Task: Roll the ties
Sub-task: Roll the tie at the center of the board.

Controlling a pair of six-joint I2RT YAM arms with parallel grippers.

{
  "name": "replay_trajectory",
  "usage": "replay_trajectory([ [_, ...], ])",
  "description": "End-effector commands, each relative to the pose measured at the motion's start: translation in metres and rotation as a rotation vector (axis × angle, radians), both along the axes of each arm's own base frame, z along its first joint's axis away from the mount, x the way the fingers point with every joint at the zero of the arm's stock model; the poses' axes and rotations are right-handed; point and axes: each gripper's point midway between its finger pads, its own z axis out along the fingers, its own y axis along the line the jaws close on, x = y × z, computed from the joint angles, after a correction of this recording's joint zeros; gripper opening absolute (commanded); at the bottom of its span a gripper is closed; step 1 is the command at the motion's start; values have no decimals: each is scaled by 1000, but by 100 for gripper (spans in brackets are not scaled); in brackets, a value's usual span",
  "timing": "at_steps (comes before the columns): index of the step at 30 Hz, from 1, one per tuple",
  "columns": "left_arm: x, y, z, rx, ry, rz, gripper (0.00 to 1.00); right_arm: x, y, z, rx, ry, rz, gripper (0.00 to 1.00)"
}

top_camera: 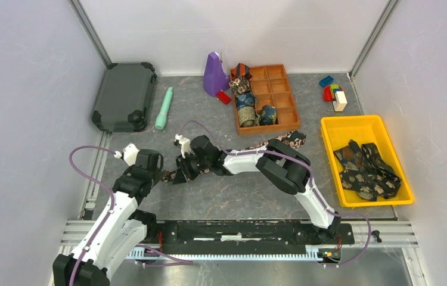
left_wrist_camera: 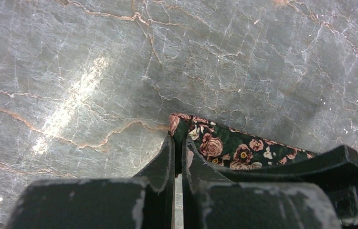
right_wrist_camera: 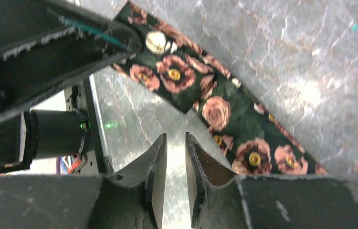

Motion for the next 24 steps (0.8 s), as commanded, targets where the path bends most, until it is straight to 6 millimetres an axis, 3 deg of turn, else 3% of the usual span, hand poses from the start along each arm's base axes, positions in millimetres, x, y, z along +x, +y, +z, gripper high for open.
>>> replay_trajectory([
  [1, 5, 7, 11, 39, -22, 9, 2, -5, -4, 59, 129, -65, 51, 27],
  [9, 5, 8, 12, 42, -23, 14, 2, 10, 0, 71, 151, -56, -33, 26],
  [16, 5, 8, 13, 42, -24, 14, 2, 34, 11, 48, 102, -23, -123, 25],
  [24, 6, 8, 15, 45, -27, 15, 2, 41, 20, 27, 79, 0, -146, 23],
])
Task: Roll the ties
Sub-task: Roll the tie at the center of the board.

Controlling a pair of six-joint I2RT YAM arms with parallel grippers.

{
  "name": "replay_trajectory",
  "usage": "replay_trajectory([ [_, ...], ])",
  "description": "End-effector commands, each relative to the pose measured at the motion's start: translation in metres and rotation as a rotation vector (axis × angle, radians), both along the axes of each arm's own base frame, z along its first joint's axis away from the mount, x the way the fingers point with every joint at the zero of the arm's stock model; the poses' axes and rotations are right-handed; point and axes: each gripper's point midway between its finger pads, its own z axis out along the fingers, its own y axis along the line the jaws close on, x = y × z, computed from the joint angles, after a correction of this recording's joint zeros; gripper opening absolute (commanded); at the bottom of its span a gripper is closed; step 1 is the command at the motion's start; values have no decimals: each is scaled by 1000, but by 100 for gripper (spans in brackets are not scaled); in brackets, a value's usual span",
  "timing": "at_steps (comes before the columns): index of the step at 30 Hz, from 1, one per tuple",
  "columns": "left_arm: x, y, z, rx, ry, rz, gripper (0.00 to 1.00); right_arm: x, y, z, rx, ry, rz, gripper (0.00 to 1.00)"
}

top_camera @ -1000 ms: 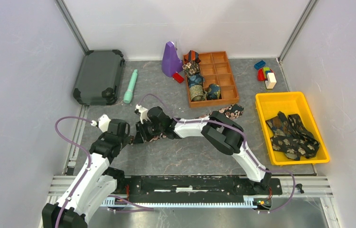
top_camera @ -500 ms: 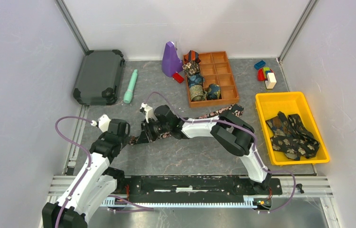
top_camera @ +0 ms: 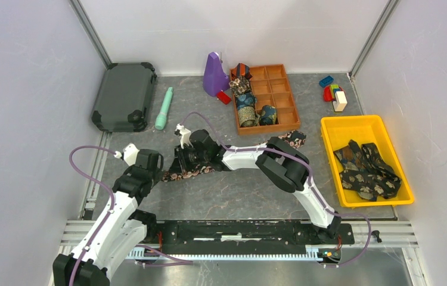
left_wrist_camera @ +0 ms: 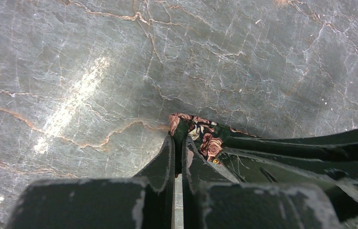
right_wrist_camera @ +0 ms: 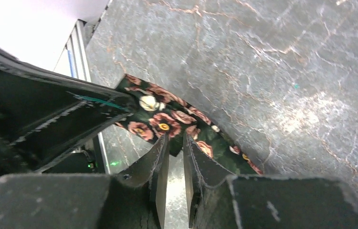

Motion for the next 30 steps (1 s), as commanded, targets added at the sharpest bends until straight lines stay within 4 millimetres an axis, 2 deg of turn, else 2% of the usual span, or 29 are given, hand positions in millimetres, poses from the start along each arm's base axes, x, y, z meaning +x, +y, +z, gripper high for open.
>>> replay_trajectory([
  [1, 6, 8, 16, 42, -32, 13, 2, 9, 9, 0, 14, 1, -29, 23],
  [17, 12, 4, 18, 37, -23, 11, 2, 4, 24, -11, 48, 37, 4, 22],
  [30, 19, -11, 18, 35, -19, -20, 2, -3, 30, -14, 47, 37, 31, 22],
])
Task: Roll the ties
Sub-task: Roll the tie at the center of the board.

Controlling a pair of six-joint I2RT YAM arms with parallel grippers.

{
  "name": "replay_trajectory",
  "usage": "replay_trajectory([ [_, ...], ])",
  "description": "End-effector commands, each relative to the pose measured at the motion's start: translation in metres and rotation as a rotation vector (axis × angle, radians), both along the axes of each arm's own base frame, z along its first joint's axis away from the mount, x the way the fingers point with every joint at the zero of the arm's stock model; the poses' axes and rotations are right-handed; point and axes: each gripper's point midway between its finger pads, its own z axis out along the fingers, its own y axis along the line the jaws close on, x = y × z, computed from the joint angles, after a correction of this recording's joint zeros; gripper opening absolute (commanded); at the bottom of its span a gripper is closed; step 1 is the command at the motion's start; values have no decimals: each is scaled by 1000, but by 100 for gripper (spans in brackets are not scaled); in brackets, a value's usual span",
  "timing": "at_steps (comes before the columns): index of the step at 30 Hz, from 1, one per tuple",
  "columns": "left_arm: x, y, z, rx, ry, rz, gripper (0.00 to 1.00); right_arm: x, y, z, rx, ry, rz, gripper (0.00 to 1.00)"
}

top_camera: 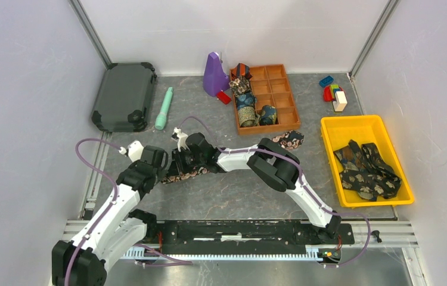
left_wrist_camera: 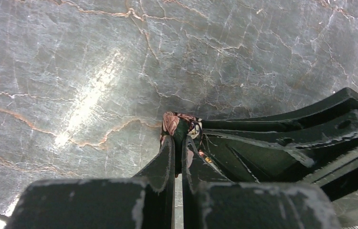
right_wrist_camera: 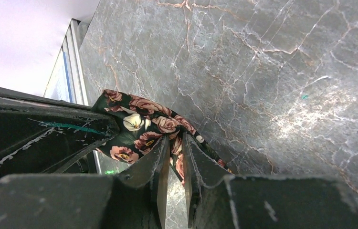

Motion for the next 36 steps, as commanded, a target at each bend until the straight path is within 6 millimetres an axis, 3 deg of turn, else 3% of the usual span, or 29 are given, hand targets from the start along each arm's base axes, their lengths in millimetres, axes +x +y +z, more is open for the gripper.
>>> replay_trajectory([
  [1, 17, -6, 22, 2, -72, 8, 2, -3, 13, 15, 53, -25, 33, 22],
  [18, 24, -30, 17, 46, -49, -27, 2, -8, 2, 21, 56, -34, 44, 22],
  [24, 24, -40, 9, 67, -32, -44, 2, -8, -10, 21, 50, -29, 43, 22],
  [36, 25, -48, 2, 102, -18, -70, 2, 7, -34, 40, -17, -68, 24, 22],
])
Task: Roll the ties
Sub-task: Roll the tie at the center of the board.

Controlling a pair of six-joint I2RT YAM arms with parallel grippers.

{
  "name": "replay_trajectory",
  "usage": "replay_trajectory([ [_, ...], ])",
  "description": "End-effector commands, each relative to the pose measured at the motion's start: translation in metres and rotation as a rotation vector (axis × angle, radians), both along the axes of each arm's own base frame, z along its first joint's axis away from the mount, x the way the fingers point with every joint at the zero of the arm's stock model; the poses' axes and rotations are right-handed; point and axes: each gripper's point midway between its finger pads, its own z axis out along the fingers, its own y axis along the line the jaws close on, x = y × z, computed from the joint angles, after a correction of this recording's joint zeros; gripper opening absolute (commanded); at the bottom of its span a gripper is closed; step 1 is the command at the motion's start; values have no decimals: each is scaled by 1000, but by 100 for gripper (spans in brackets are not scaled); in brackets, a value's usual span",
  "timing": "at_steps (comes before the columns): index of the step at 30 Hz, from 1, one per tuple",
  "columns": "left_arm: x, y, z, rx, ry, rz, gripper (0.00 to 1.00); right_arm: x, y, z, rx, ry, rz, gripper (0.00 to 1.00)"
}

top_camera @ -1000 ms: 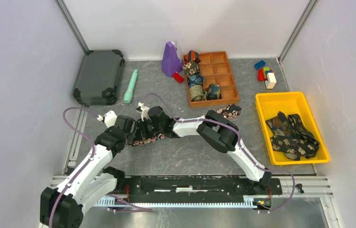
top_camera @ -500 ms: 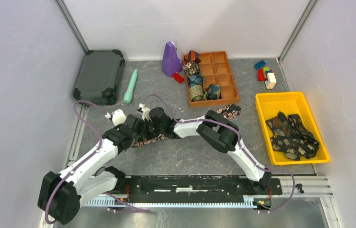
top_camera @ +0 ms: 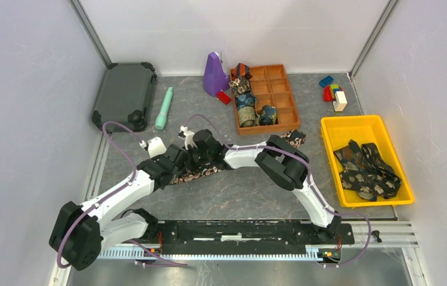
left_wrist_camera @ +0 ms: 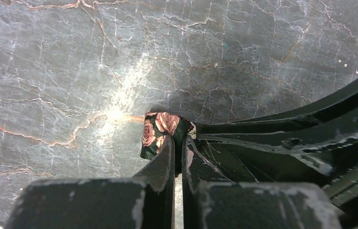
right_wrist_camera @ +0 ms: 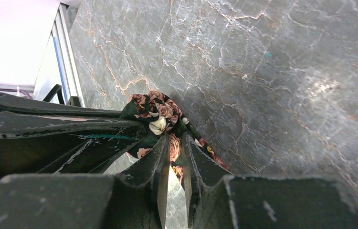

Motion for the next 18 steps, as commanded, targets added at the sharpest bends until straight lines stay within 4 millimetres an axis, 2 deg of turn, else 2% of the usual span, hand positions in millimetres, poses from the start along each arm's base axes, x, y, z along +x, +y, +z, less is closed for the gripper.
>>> replay_trajectory([
  [1, 15, -7, 14, -24, -78, 41, 2, 8, -6, 40, 19, -73, 4, 22],
  [7, 18, -16, 14, -21, -82, 2, 2, 23, -38, 43, -21, -97, -51, 22],
  [11, 18, -22, 11, -13, -72, -17, 2, 33, -70, 43, -35, -101, -98, 22],
  [18, 18, -33, -2, -18, -65, -67, 2, 37, -122, 43, -22, -85, -167, 22],
])
